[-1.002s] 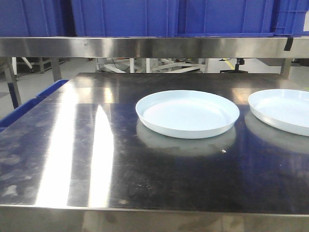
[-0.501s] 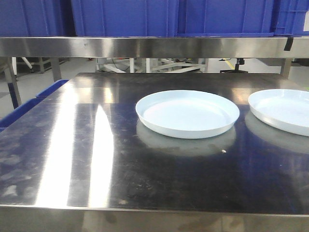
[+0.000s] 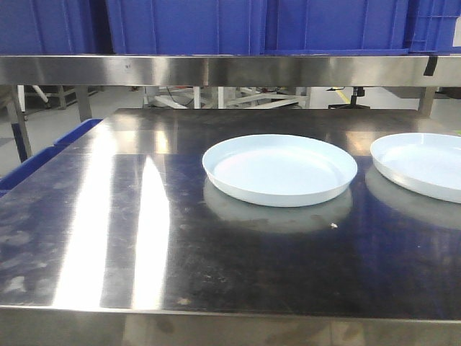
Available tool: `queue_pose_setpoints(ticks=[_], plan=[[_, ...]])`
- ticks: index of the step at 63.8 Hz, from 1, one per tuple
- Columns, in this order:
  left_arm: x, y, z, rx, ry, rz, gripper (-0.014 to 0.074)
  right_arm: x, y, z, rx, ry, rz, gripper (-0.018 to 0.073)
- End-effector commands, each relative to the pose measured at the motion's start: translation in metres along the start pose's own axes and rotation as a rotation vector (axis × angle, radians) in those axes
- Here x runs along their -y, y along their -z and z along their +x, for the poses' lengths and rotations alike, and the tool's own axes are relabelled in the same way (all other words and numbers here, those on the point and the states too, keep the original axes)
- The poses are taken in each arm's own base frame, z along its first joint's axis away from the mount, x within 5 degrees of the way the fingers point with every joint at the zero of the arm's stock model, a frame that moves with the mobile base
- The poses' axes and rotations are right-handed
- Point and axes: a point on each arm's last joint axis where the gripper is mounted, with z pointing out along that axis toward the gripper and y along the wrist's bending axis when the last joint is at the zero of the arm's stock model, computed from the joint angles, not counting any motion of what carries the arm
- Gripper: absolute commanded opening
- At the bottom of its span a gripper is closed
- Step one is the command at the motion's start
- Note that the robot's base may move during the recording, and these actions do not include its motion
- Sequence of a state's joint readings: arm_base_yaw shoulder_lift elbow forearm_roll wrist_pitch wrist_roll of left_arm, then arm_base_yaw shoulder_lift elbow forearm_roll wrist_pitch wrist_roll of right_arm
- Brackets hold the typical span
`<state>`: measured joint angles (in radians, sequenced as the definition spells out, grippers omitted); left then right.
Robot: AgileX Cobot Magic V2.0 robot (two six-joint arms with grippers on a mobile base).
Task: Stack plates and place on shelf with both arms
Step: 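Move the right gripper to the rim of the other white plate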
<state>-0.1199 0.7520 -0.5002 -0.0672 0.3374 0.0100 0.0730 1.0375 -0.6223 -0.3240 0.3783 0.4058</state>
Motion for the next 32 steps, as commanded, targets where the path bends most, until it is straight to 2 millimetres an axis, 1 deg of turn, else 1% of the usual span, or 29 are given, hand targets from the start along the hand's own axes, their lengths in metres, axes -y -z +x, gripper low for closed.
queue_pose_setpoints(ticks=[1,8,17,25,32], plan=[[0.0,0.005,-0.016,0.115,0.016,0.0,0.0086,-0.001,0.007,-0.017,0.092,0.015,-0.012,0.0438],[0.0,0.005,-0.016,0.115,0.016,0.0,0.0087,0.001,0.007,-0.016,0.081,0.016,-0.003,0.0438],[0.0,0.005,-0.016,0.115,0.016,0.0,0.0087,0.006,-0.001,-0.015,0.062,0.002,0.018,0.0438],[0.0,0.005,-0.016,0.115,0.016,0.0,0.0087,0.025,-0.01,-0.018,0.051,-0.053,0.086,0.0438],[0.0,0.005,-0.016,0.115,0.016,0.0,0.0087,0.043,-0.018,-0.028,0.056,-0.105,0.144,0.0438]])
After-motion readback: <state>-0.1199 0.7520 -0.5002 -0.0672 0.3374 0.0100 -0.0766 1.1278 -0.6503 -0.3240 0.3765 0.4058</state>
